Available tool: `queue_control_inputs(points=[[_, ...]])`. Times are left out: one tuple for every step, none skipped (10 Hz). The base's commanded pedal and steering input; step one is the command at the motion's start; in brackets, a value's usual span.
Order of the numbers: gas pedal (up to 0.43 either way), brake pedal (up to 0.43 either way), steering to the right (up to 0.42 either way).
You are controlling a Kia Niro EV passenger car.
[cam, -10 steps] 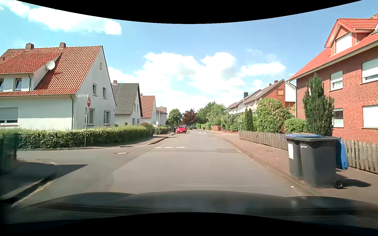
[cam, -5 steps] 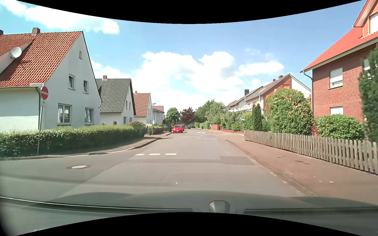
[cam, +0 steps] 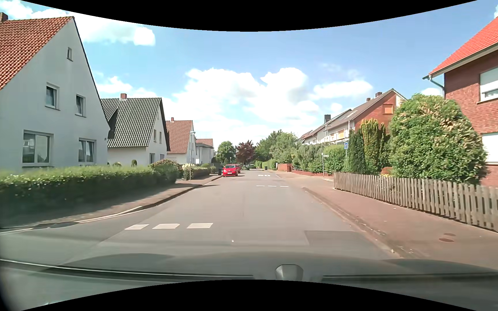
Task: Follow the waypoints while adhering to traffic rules and regulations
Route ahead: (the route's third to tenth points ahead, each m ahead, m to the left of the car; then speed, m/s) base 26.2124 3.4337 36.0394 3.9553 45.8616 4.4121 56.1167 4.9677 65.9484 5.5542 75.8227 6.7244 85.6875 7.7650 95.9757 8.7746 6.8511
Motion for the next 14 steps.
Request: queue_control_inputs(points=[[0.008,0.006,0.009],[0.000,0.006,0.009],[0.000,0.006,0.009],[0.000,0.006,0.009],[0.000,0.006,0.008],[0.000,0.006,0.007],[0.000,0.006,0.004],[0.000,0.006,0.000],[0.000,0.006,-0.001],[0.000,0.006,-0.002],[0.000,0.006,-0.003],[0.000,0.006,-0.003],[0.000,0.006,-0.003],[0.000,0.079,-0.003]])
